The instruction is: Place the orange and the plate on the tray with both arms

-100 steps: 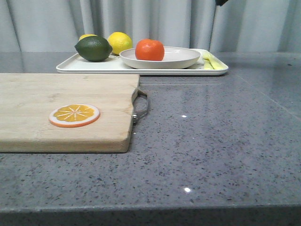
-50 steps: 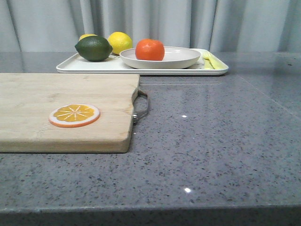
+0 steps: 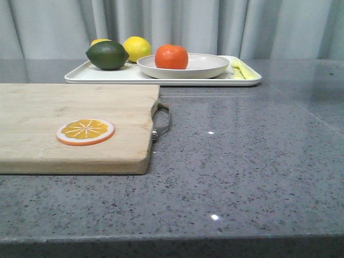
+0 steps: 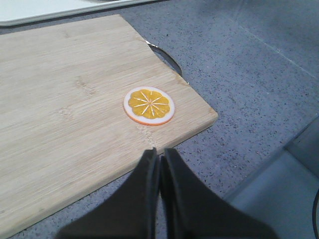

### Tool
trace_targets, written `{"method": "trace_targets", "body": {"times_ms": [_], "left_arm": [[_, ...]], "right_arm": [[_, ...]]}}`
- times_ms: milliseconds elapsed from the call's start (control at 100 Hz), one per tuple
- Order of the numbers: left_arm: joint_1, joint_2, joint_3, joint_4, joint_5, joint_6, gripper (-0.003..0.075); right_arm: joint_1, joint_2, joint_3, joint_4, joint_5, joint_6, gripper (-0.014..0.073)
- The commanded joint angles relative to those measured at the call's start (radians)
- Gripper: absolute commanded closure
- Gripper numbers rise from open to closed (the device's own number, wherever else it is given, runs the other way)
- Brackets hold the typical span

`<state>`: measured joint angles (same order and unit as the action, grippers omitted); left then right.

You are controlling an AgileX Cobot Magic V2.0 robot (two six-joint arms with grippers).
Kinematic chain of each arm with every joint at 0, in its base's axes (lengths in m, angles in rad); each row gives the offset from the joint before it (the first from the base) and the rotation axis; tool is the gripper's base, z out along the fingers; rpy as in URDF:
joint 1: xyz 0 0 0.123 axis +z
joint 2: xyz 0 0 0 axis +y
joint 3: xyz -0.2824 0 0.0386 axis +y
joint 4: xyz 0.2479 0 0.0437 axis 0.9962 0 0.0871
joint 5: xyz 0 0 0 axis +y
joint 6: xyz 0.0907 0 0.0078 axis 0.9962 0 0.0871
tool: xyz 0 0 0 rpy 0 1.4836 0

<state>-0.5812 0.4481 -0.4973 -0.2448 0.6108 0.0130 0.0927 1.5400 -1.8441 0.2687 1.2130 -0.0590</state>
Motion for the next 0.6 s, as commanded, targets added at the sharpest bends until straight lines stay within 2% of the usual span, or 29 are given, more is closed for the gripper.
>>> {"method": "trace_targets", "body": {"times_ms": [0,360,590], "left_arm": [[0.001,0.005,-0.029,-0.014,-0.061,-0.006,0.0739],[0.001,0.005,-0.029,-0.015,-0.061,-0.006,0.0739],[0.001,0.005,-0.029,-0.015,-0.061,-0.006,0.0739]], "right_arm": [[-0.001,-0.113,0.064,0.001,-0.114,-0.023,0.0658],[-0.001,-0.377,0.462,-0.068,-0.397,-0.06,0.0658],[-0.001,-0.529,0.697,-0.073,-0.518,-0.066,0.0658]]}}
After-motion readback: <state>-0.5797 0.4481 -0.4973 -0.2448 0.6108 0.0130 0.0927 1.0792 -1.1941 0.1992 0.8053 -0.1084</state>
